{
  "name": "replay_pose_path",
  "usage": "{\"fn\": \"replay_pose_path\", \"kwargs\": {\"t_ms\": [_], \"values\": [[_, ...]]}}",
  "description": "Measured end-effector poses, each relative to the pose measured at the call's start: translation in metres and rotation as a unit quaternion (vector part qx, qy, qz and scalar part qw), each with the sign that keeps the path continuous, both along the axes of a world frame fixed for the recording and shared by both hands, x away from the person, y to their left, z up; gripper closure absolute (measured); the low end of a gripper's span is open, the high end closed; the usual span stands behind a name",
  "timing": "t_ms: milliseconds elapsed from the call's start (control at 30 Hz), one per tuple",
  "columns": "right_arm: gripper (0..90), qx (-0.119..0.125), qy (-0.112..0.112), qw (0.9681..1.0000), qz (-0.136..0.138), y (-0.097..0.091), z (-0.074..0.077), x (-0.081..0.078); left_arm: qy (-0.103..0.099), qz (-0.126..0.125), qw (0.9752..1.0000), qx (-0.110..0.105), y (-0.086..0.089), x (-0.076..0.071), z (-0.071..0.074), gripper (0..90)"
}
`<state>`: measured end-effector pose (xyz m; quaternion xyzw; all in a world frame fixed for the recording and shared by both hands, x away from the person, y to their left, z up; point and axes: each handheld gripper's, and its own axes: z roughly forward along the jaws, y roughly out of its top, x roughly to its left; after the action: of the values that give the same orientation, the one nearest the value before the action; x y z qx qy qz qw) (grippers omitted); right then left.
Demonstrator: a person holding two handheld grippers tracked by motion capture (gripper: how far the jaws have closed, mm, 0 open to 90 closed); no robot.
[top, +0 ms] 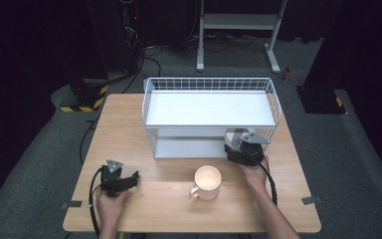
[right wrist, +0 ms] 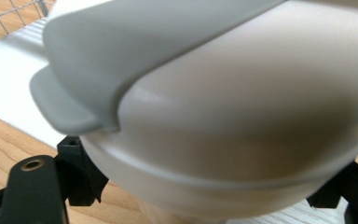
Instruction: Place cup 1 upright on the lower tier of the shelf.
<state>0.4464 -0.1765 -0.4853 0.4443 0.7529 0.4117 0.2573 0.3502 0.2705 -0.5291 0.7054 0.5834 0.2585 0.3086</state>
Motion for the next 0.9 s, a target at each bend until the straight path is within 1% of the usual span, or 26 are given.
{"fn": "replay_pose_path", "kwargs": {"t_ms": [33, 100, 133, 300, 333, 433, 467, 600, 667, 700, 733, 767, 800, 833, 900], "values": [[18.1, -0.001, -0.001, 1.0000, 0.002, 0.000, 0.000, 0.000, 0.000, 0.000, 1.0000, 0.000, 0.000, 0.000, 0.000, 18.8], [14.5, -0.002, 0.001, 1.0000, 0.003, -0.001, 0.000, 0.000, -0.001, 0.000, 1.0000, 0.000, 0.000, 0.000, 0.000, 18.8], [14.5, -0.002, 0.001, 1.0000, 0.003, -0.001, 0.000, 0.000, -0.001, 0.000, 1.0000, 0.000, 0.000, 0.000, 0.000, 18.8], [11.9, -0.002, 0.019, 0.9998, 0.001, -0.002, 0.001, -0.002, -0.001, 0.000, 1.0000, 0.000, 0.000, 0.000, 0.000, 18.8], [12.0, -0.002, 0.017, 0.9998, 0.002, -0.003, 0.001, -0.003, -0.001, 0.000, 1.0000, 0.000, 0.000, 0.000, 0.000, 18.8], [13.2, -0.004, 0.019, 0.9998, -0.004, -0.003, 0.001, -0.006, -0.001, 0.000, 1.0000, 0.000, 0.000, 0.000, 0.000, 18.8], [13.9, -0.002, 0.024, 0.9997, -0.004, -0.004, 0.000, -0.008, -0.001, 0.000, 1.0000, 0.000, 0.000, 0.000, 0.000, 18.8], [16.5, -0.006, 0.028, 0.9996, -0.009, -0.007, -0.002, -0.014, 0.000, -0.002, 1.0000, 0.002, 0.000, 0.000, 0.000, 18.9], [19.8, -0.012, 0.028, 0.9994, -0.018, -0.008, -0.003, -0.019, 0.000, -0.001, 1.0000, 0.000, 0.000, 0.000, 0.000, 18.9], [20.4, -0.014, 0.026, 0.9994, -0.018, -0.009, -0.003, -0.020, 0.000, -0.001, 1.0000, 0.001, 0.000, 0.000, 0.000, 18.9], [20.9, -0.012, 0.031, 0.9992, -0.022, -0.008, -0.004, -0.021, 0.000, 0.000, 1.0000, 0.000, 0.000, 0.000, 0.000, 18.9], [20.9, -0.012, 0.031, 0.9992, -0.022, -0.008, -0.004, -0.021, 0.000, 0.000, 1.0000, 0.000, 0.000, 0.000, 0.000, 18.9], [21.6, -0.017, 0.029, 0.9992, -0.020, -0.009, -0.005, -0.021, 0.000, -0.002, 1.0000, 0.002, 0.000, 0.000, 0.000, 18.9], [23.8, -0.016, 0.032, 0.9991, -0.023, -0.007, -0.006, -0.022, 0.000, -0.002, 1.0000, 0.002, 0.000, 0.000, 0.000, 19.0], [25.1, -0.018, 0.029, 0.9991, -0.025, -0.006, -0.007, -0.021, 0.000, -0.002, 1.0000, 0.002, 0.000, 0.000, 0.000, 19.0]]}}
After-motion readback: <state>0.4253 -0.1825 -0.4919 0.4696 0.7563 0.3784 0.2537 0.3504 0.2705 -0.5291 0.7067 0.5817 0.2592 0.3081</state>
